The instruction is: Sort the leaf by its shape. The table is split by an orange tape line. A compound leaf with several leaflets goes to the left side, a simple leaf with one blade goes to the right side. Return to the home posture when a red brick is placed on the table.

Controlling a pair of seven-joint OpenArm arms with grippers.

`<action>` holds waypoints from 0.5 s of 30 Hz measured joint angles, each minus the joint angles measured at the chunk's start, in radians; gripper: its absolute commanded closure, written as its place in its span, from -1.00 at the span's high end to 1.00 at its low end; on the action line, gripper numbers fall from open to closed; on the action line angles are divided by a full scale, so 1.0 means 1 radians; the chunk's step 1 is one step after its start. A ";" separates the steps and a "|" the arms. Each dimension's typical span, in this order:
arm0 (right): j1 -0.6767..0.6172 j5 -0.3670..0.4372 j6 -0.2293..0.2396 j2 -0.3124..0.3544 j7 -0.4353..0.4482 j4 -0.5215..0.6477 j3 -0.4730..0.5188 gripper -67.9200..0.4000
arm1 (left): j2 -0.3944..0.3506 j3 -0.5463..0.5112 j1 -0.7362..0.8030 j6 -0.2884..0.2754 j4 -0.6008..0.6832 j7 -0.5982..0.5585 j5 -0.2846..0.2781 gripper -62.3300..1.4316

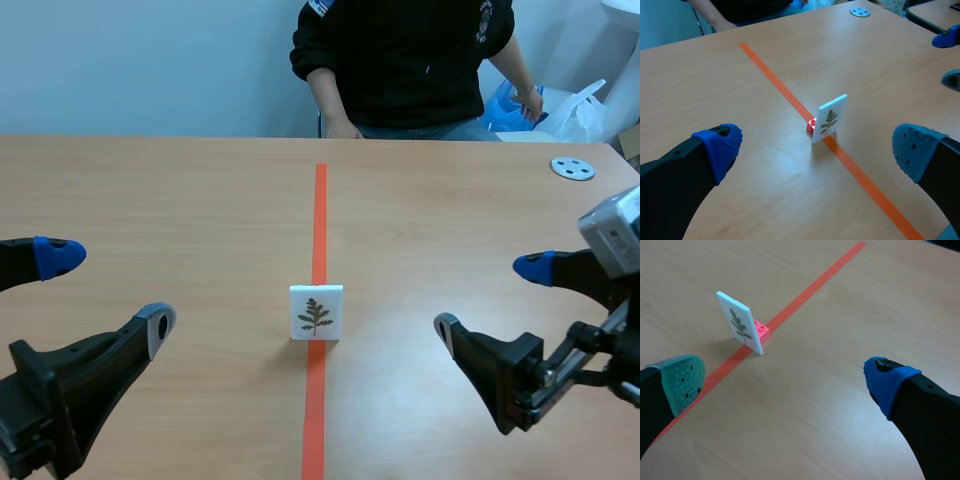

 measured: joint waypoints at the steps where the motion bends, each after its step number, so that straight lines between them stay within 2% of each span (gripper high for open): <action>1: 0.030 -0.010 0.003 0.000 0.009 -0.030 -0.026 0.98 | 0.000 0.000 0.000 0.000 0.000 0.000 0.000 1.00; 8: 0.237 -0.140 0.003 -0.005 0.109 -0.228 -0.225 0.98 | 0.000 0.000 0.000 0.000 0.000 0.000 0.000 1.00; 12: 0.349 -0.202 -0.003 -0.054 0.153 -0.357 -0.309 0.98 | 0.000 0.000 0.000 0.000 0.000 0.000 0.000 1.00; 15: 0.431 -0.239 -0.040 -0.109 0.171 -0.460 -0.372 0.98 | 0.000 0.000 0.000 0.000 0.000 0.000 0.000 1.00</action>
